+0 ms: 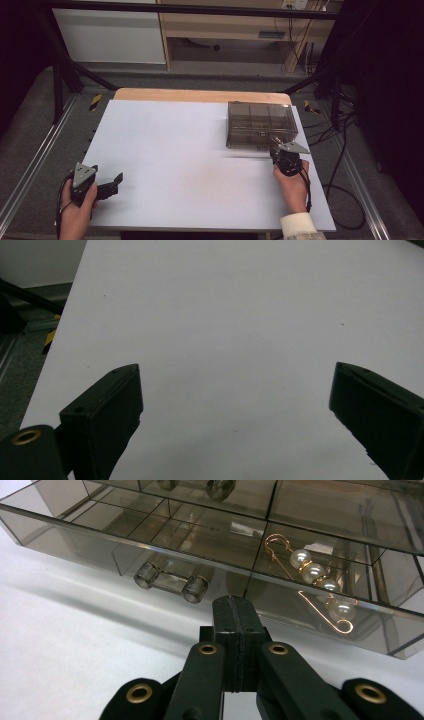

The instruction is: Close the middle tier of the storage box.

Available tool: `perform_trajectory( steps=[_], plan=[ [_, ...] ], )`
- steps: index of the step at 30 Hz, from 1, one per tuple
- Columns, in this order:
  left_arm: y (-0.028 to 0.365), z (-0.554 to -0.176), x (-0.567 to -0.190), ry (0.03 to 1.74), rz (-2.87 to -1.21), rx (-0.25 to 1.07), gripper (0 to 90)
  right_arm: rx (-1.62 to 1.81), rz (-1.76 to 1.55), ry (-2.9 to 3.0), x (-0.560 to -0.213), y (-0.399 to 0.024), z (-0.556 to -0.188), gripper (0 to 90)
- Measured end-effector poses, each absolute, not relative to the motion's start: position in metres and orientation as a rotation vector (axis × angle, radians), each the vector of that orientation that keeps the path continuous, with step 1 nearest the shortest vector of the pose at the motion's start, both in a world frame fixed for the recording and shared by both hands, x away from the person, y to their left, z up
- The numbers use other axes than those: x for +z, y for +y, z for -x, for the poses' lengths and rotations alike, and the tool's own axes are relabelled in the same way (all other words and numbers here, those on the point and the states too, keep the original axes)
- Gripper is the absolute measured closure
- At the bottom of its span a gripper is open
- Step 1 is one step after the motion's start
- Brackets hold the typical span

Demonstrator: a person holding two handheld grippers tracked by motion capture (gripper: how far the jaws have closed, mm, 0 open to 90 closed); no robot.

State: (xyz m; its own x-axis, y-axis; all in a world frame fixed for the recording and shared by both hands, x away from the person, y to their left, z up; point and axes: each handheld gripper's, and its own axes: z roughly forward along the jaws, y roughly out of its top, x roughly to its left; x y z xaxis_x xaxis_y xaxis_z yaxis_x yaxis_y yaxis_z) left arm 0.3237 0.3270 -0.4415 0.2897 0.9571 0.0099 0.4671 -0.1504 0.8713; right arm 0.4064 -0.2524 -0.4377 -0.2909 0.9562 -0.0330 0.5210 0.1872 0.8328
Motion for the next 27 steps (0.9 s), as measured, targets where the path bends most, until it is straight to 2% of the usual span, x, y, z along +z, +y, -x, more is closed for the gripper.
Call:
perform_trajectory(
  steps=[27],
  plan=[
    [0.327, -0.324, -0.4419, 1.294, -1.753, 0.766, 6.9, 0.997, -1.387, 1.881, -0.4368, -0.255, -0.4104, 90.0]
  ],
)
